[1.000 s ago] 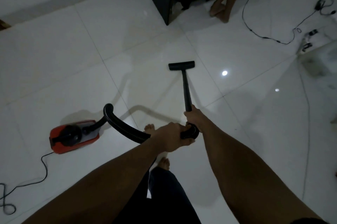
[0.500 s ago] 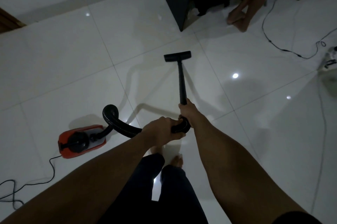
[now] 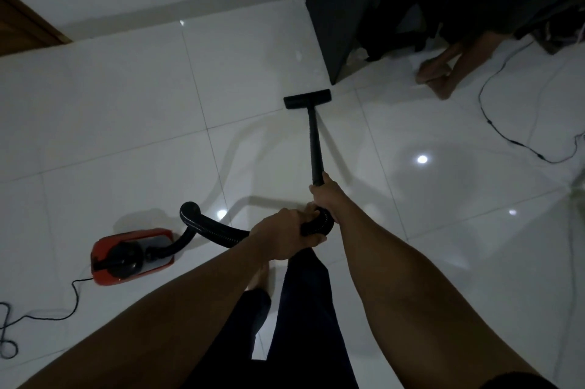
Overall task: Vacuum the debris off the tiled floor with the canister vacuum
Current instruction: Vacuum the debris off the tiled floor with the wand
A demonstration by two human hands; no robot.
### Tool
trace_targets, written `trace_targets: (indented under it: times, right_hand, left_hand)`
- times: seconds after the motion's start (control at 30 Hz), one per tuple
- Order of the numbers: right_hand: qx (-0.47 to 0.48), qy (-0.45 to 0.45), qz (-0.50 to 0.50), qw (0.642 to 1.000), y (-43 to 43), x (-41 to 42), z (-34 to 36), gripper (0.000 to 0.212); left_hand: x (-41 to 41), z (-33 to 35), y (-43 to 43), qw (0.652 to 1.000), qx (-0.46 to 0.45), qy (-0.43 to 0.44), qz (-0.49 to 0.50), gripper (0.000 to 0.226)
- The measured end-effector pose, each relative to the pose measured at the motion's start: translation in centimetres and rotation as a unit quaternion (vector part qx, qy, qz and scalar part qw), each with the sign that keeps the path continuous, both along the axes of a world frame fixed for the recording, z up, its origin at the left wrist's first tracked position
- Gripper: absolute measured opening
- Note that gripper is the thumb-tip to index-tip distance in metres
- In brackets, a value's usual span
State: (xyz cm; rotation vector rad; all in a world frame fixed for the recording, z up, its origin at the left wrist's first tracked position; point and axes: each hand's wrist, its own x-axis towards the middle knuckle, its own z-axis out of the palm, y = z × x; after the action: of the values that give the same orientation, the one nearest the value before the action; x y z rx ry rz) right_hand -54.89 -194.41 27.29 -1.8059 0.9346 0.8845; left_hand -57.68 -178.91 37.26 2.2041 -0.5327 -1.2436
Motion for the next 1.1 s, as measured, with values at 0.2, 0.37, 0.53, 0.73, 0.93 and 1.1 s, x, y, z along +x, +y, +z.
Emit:
trace_targets:
  times: [0.2, 0.37, 0.53, 0.73, 0.93, 1.1]
  right_hand:
    - [0.047, 0.016, -0.095, 0.994, -1.3, 5.6, -1.0, 0.067]
    - [0.029, 0.024, -0.049, 0.998, -5.1, 12.0, -0.7, 0.07]
    - [0.024, 0.023, -0.006, 0.999, -7.4, 16.9, -1.1, 0.072]
    - [0.033, 0.02, 0.003, 0.999, -8.3, 22.5, -1.1, 0.072]
    - [0.042, 0.012, 0.002, 0.999, -8.5, 29.2, -2.2, 0.072]
    - [0.039, 0.012, -0.013, 0.999, -7.9, 35.4, -2.4, 0.07]
  left_hand:
    - [5.8, 0.3, -2.2, 0.999, 0.045, 0.008, 0.002, 0.042]
    - [10.8, 0.1, -6.2, 0.997, 0.064, -0.001, 0.041, 0.047]
    - [15.3, 0.4, -8.7, 0.997, 0.053, 0.011, 0.063, 0.044]
    - [20.5, 0.8, -10.0, 0.996, 0.076, -0.004, 0.054, 0.051]
    - [27.8, 1.4, -10.5, 0.995, 0.079, 0.017, 0.057, 0.069]
    - [33.7, -1.9, -9.7, 0.994, 0.075, -0.043, 0.064, 0.098]
